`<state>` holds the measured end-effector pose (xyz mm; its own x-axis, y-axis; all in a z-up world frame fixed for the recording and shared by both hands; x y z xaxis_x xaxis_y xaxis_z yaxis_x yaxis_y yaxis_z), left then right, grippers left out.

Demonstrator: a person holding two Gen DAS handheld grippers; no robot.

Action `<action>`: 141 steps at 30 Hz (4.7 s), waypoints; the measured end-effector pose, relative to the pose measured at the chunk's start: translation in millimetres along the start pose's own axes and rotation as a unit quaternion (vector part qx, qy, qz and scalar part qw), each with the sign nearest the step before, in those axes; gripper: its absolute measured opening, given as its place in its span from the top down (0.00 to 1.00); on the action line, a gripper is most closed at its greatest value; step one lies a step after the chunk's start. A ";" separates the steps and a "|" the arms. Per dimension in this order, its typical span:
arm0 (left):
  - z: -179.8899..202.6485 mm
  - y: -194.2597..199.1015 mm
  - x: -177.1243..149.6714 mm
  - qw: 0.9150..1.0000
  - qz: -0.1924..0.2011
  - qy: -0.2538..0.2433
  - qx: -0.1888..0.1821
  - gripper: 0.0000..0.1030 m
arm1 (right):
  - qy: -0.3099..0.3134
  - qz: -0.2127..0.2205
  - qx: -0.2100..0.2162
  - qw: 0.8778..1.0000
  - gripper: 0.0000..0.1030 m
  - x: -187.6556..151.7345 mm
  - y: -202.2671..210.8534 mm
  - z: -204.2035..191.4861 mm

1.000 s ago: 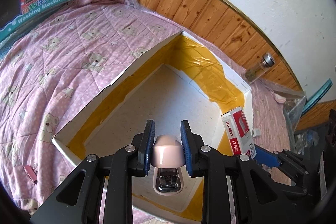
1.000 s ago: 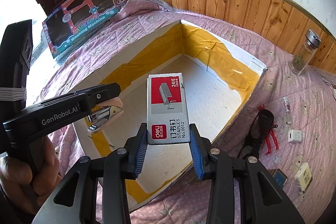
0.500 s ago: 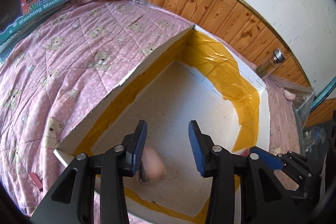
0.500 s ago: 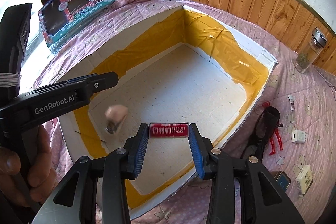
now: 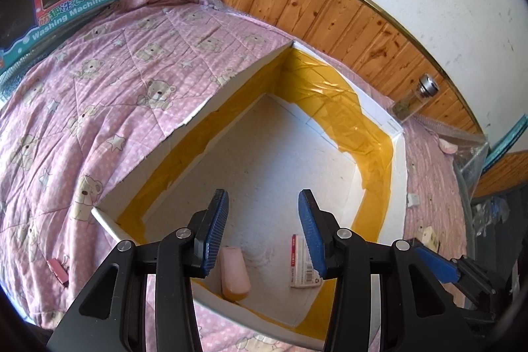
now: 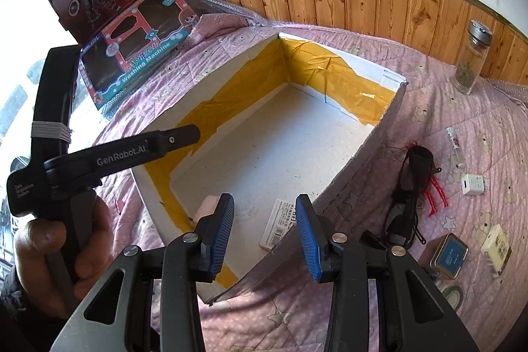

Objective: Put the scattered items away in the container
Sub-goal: 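Open the left tool to drop the stapler while the right tool drops the staples box, then move both tools back toward the remaining items on the bedspread, then grasp the gold blue-lid tin with the left tool while the right tool grasps the green tape roll, then carry the tin in the left tool and tape roll in the right over the cardboard box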

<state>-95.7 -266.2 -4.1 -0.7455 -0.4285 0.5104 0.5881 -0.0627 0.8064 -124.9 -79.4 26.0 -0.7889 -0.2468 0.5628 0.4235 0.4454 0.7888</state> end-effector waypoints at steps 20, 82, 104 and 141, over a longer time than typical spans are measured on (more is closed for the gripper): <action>27.2 26.6 -37.3 0.998 -0.016 -0.043 0.041 0.54 | -0.084 -0.029 -0.003 0.996 0.85 -30.2 -11.1 23.7; 312.9 -115.1 -119.7 0.945 -0.098 -0.309 -0.041 0.43 | -0.218 -0.019 -0.093 0.971 0.67 -149.5 20.5 272.1; 311.0 -116.2 -126.9 0.944 -0.100 -0.312 -0.037 0.50 | -0.225 0.005 -0.098 0.969 0.84 -150.8 33.8 280.3; 275.2 -4.8 -133.5 0.957 -0.048 -0.278 -0.068 0.50 | -0.201 0.036 -0.111 0.972 0.84 -158.0 88.3 229.3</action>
<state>-85.3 39.4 6.1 -0.8278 0.1285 0.5461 0.5154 -0.2101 0.8308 -65.0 196.3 -49.9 -0.8450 0.1555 0.5117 0.5348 0.2404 0.8101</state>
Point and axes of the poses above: each gripper's, at about its wrist camera, not at the fingertips, and y roughly against the way its jaws point, z to its right, x to its top, the point moved 2 cm from there along -y, roughly the way its jaws point, and after that the axes turned 4 degrees about x, right-handed, at the moved point
